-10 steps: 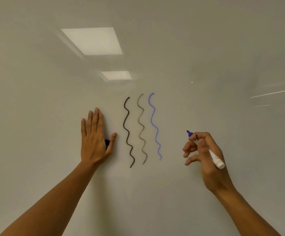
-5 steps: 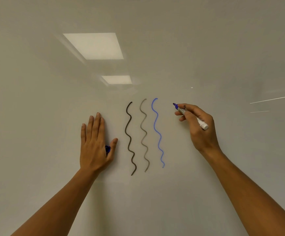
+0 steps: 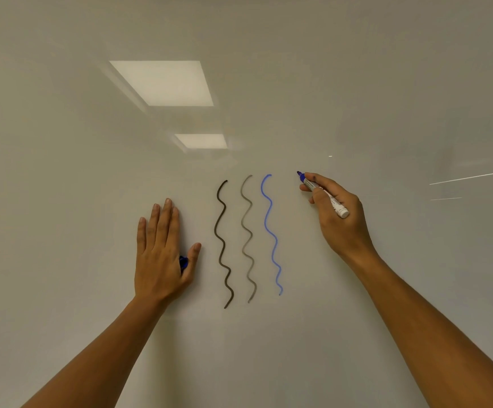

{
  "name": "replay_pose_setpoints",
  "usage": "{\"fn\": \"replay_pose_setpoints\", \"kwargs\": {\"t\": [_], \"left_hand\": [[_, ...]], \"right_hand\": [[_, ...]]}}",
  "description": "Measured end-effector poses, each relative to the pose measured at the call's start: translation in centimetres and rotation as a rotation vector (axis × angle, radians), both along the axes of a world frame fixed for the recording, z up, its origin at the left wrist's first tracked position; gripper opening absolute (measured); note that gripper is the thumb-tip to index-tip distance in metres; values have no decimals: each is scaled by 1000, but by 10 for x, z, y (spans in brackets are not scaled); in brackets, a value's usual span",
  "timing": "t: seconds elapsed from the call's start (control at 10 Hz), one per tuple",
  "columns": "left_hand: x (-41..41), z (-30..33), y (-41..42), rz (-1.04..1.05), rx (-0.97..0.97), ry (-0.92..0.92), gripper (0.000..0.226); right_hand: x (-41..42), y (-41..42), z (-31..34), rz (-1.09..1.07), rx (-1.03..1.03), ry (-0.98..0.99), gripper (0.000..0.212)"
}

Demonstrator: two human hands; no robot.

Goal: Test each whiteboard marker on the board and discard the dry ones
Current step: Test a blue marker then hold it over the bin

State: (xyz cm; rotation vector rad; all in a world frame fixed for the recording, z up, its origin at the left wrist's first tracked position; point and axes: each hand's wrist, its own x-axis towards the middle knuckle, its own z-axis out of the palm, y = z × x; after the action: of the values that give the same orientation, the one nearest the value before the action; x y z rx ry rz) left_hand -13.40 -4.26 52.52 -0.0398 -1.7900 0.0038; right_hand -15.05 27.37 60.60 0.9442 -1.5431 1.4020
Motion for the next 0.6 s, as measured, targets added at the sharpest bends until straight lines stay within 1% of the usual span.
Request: {"fn": "replay_pose_setpoints", "kwargs": {"t": [0.1,0.3,0.4,0.6], "left_hand": [[-1,0,-1,5,2,-4,79],[-1,0,-2,7,-2,-5,79],[-1,0,-2,8,-1,-6,79],[-1,-1,-1,3,-2,2,79]], "right_hand": [[0,-1,2,-10,12,5,33],[6,-4,-5,-74,120,2,30],[7,-2,-12,-66,145,-12,30],[8,9,-31,-54,132,-53,28]]}}
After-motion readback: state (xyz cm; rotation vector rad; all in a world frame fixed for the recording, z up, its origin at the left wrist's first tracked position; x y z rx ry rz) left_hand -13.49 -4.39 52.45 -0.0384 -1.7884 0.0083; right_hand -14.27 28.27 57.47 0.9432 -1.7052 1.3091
